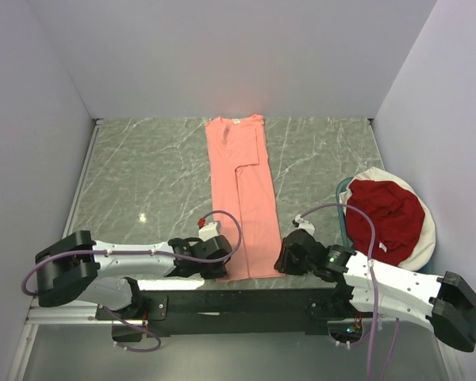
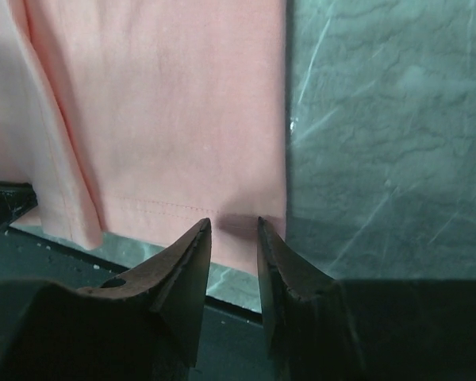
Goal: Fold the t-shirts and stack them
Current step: Fold the tshirt
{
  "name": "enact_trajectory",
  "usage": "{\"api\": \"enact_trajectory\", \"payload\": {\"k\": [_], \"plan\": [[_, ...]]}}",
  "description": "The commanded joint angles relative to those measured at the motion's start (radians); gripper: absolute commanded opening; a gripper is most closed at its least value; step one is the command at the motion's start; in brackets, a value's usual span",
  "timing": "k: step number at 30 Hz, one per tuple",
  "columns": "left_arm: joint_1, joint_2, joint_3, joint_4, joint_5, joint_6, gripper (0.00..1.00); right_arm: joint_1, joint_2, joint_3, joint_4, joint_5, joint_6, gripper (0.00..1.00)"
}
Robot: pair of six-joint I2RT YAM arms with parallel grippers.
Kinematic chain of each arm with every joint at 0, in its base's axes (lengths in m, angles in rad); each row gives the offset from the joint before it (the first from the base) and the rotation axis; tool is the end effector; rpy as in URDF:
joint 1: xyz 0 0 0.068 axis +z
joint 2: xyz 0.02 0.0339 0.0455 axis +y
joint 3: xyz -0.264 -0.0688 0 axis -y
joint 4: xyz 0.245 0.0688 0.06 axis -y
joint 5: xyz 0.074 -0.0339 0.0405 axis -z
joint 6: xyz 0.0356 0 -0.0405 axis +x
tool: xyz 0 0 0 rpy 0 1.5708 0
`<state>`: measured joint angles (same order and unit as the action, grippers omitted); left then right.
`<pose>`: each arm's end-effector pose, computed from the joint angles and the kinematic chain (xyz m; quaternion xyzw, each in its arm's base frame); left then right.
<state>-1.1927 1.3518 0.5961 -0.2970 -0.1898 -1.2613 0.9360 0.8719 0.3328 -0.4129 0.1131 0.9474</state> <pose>0.0934 -0.2169 0.1522 -0.0573 0.9609 -0.2092 0.1722 0.0949 0.1221 0.1522 0.0226 0.9509 0.2141 0.2224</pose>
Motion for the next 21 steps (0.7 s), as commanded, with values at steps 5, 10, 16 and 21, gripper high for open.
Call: {"api": "enact_trajectory", "payload": {"k": [5, 10, 16, 21], "plan": [[-0.005, -0.089, -0.070, -0.201, 0.021, -0.010, 0.13, 0.032, -0.099, -0.024, -0.079, -0.024, 0.068, 0.37], [-0.004, -0.160, -0.058, -0.211, 0.023, 0.013, 0.14, 0.034, -0.129, -0.054, -0.075, -0.070, 0.088, 0.38], [-0.002, -0.249, -0.002, -0.283, 0.001, -0.006, 0.22, 0.038, -0.125, -0.092, -0.017, -0.142, 0.119, 0.37], [0.010, -0.301, -0.013, -0.353, -0.011, -0.067, 0.31, 0.043, -0.123, -0.113, 0.005, -0.174, 0.134, 0.37]]}}
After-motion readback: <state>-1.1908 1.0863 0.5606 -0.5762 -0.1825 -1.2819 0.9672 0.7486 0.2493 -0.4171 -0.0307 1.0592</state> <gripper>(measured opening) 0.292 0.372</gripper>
